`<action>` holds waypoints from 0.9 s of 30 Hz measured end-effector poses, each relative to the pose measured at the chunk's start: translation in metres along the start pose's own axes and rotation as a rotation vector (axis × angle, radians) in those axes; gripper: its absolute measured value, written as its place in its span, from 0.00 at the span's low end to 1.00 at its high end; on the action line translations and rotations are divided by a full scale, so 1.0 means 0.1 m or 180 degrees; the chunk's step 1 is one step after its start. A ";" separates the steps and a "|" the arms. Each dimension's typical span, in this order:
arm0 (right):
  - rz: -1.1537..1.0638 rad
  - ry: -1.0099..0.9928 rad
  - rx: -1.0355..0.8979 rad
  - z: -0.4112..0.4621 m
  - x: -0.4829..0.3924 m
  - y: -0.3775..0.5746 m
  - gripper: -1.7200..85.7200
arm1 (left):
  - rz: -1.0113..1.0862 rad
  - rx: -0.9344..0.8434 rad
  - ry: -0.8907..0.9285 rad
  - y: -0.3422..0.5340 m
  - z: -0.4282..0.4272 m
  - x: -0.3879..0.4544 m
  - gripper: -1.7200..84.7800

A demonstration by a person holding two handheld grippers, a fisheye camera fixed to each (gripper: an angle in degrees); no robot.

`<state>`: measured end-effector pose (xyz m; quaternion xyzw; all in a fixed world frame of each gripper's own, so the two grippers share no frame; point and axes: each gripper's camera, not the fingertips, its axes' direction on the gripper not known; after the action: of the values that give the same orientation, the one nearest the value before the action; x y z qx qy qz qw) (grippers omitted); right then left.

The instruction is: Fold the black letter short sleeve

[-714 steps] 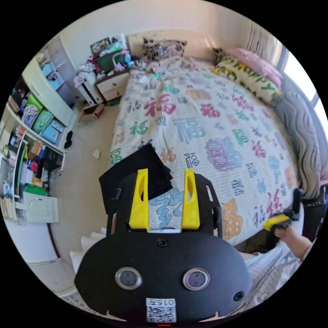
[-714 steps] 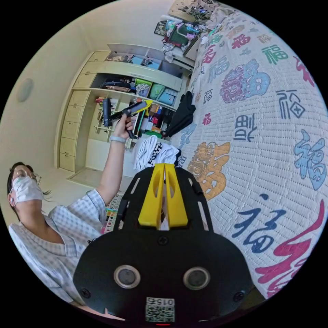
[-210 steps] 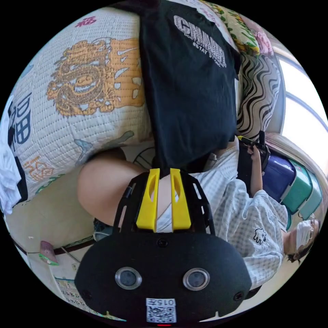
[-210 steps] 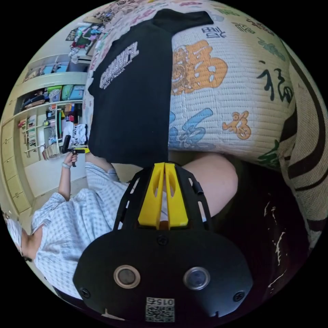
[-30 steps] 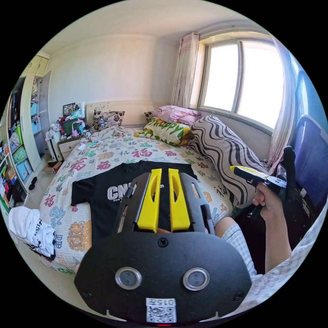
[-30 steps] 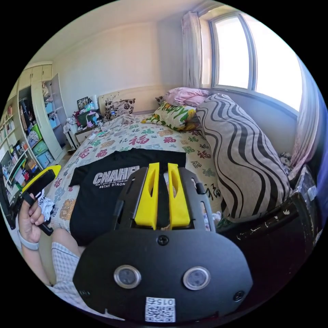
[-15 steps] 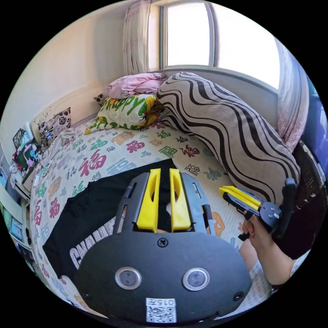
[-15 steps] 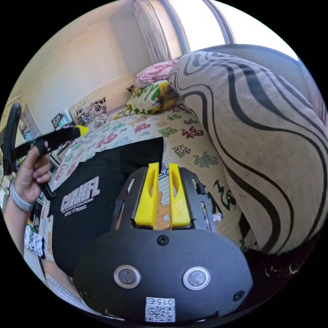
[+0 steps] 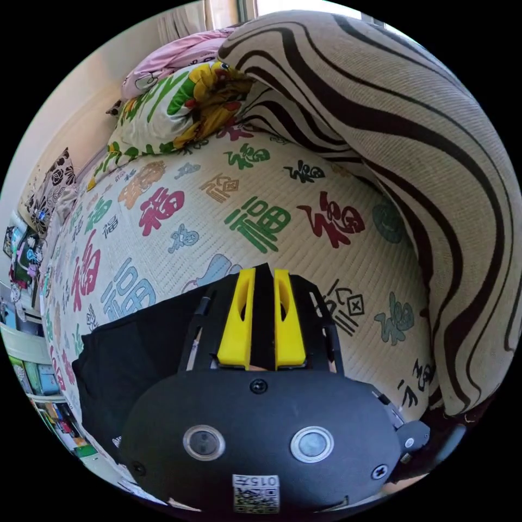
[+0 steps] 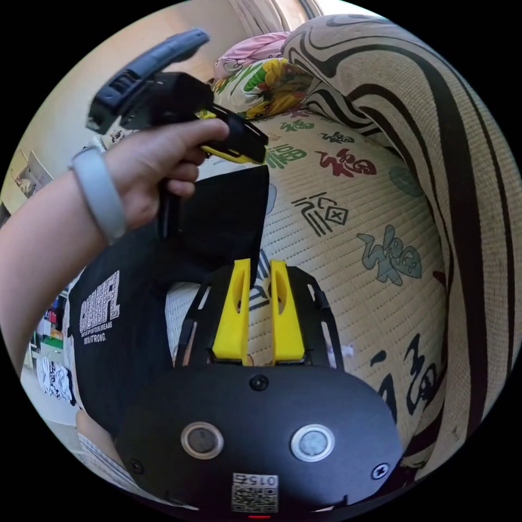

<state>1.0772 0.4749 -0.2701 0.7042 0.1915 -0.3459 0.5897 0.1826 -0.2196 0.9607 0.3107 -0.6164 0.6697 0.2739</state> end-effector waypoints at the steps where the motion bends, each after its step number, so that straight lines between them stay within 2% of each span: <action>1: -0.0018 -0.0033 -0.0019 -0.02 0.03 -0.06 0.09 | 0.0013 -0.0071 -0.0040 -0.05 0.17 0.01 0.08; 4: -0.0094 -0.0079 -0.0053 -0.08 0.08 -0.20 0.06 | 0.0019 -0.0249 -0.0102 -0.06 0.53 0.01 0.08; 9: -0.0172 -0.0093 -0.0042 -0.17 0.14 -0.35 0.01 | 0.0057 -0.0088 -0.0080 0.06 0.60 -0.07 0.04; 15: -0.0352 -0.0168 0.0238 -0.57 0.15 -0.49 0.01 | 0.0036 0.0447 0.0338 0.41 -0.10 -0.75 0.03; 21: -0.1079 -0.0681 0.0531 -1.05 -0.36 -0.49 0.01 | -0.0509 0.1041 0.0489 1.74 -0.96 -2.08 0.03; 24: -0.1577 -0.0960 0.0382 -1.02 -0.78 -0.37 0.01 | -0.0991 0.1177 0.0509 2.66 -1.08 -2.69 0.03; 27: -0.1974 -0.0986 0.0065 -0.77 -1.13 -0.17 0.01 | -0.1427 0.1057 0.0467 3.50 -0.93 -3.09 0.03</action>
<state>1.0081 0.5686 -0.1960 0.5574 0.3011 -0.6134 0.4715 0.1162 -0.1534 0.4937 0.4306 -0.3928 0.7049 0.4043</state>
